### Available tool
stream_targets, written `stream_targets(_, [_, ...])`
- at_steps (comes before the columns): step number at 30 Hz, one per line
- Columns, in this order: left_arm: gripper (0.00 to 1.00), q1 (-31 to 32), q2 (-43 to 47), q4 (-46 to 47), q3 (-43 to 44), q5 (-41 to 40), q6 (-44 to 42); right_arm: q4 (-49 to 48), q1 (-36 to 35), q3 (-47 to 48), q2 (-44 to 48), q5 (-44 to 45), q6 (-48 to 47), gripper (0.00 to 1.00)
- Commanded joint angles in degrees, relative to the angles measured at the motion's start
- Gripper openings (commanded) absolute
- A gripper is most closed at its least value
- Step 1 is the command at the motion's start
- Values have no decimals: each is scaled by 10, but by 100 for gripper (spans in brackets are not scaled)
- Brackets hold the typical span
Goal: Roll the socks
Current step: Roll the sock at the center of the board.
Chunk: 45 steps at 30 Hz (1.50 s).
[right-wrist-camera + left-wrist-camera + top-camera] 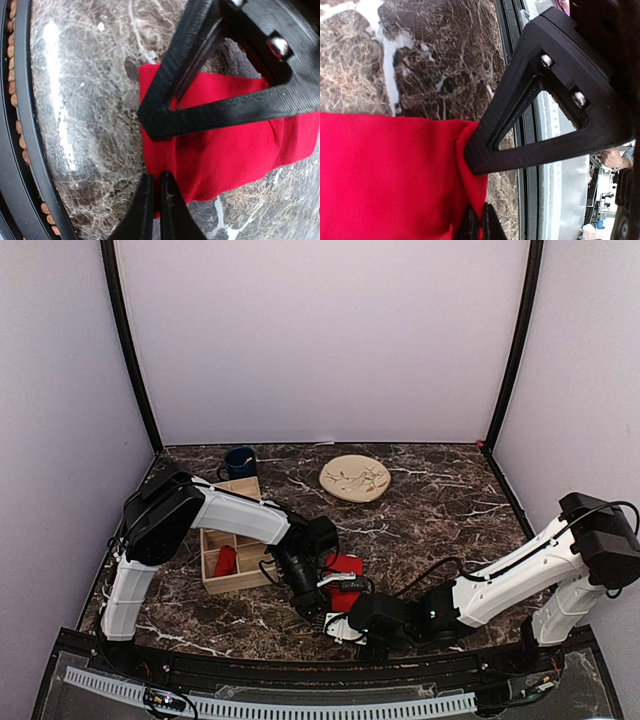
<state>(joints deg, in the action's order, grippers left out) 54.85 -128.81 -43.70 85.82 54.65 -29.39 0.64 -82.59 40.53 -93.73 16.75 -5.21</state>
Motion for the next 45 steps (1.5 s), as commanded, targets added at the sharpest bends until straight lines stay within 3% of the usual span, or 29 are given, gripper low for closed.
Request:
stream_targets(1, [8, -5, -7, -17, 8, -15, -4, 19, 8, 2, -9, -23, 6, 3])
stream_targets(7, [24, -6, -3, -14, -1, -30, 14, 25, 19, 3, -15, -37, 8, 0])
stream_targets(13, [29, -10, 18, 2, -23, -39, 29, 30, 26, 8, -21, -48, 13, 0])
stream_targets(45, [34, -34, 93, 36, -86, 18, 56, 56, 58, 33, -51, -86, 34, 0])
